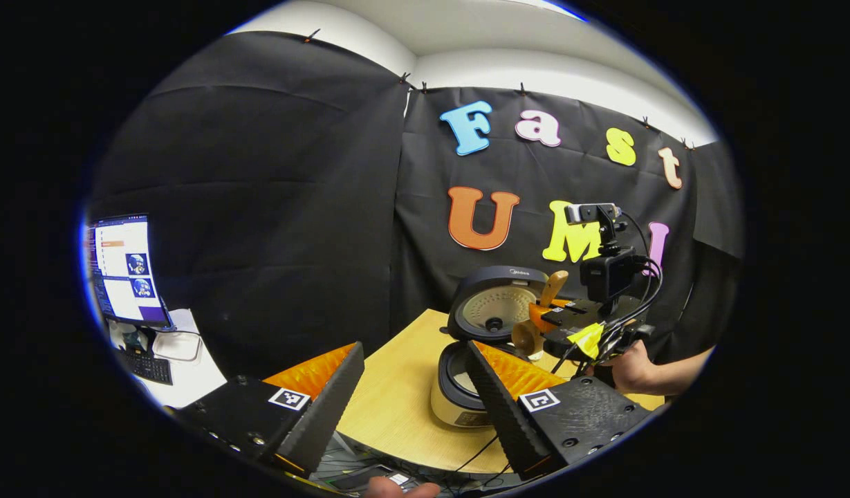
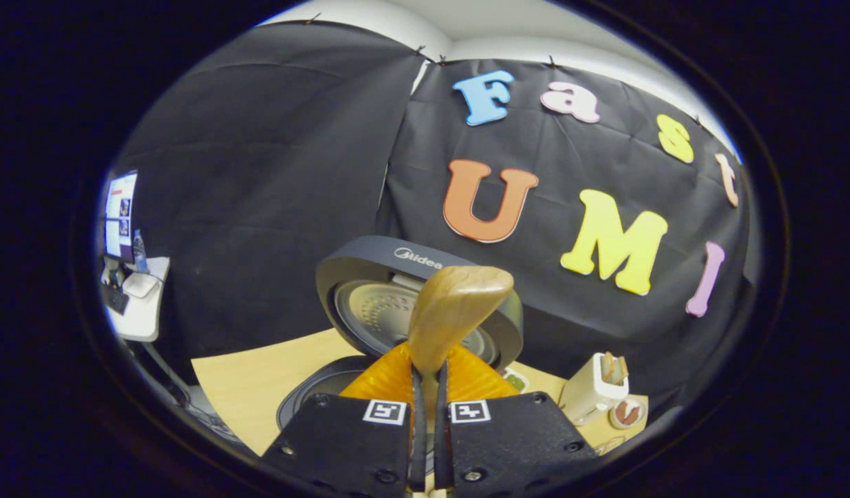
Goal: Close the left gripper, press the button to open the rice cooker; take a wooden spoon from the chopstick holder with the right hand, scoop a spoonful of rice and pour it into the rice cooker, then put the wooden spoon back into the chopstick holder.
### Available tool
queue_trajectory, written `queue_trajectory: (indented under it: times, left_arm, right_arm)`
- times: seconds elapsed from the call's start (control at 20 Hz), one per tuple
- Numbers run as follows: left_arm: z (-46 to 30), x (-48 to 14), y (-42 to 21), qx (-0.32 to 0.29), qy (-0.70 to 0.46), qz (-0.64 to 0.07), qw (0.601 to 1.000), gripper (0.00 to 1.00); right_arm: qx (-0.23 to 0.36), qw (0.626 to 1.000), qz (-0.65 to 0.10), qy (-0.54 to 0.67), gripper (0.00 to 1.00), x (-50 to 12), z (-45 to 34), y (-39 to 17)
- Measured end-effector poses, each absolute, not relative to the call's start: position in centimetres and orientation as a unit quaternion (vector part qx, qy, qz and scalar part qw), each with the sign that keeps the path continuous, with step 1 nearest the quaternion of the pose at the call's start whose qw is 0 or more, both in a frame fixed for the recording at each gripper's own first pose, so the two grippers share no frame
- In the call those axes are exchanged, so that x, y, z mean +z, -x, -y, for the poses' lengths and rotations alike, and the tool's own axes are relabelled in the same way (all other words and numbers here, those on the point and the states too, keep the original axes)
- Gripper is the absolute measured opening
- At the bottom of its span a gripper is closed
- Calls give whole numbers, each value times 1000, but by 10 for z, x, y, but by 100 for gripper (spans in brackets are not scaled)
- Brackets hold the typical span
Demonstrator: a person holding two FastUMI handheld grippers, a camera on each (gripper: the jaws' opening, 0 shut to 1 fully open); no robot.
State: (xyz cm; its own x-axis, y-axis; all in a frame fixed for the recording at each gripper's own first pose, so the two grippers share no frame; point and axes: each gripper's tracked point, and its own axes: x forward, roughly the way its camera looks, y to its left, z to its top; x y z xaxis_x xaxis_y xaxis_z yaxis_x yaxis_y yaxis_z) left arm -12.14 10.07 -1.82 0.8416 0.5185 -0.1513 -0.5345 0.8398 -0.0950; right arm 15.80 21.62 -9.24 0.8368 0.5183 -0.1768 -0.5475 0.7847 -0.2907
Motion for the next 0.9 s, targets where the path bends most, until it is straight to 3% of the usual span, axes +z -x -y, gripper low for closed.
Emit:
queue_trajectory:
  times: [0.45, 0.9]
  left_arm:
    - [-103, -20, 136, 236, 74, -55, 967, 95]
    - [-75, -3, 111, 173, 85, -32, 981, 95]
  right_arm:
    - [277, 954, -80, 77, 10, -74, -211, -136]
    - [262, 923, -187, -209, 10, -54, -133, -129]
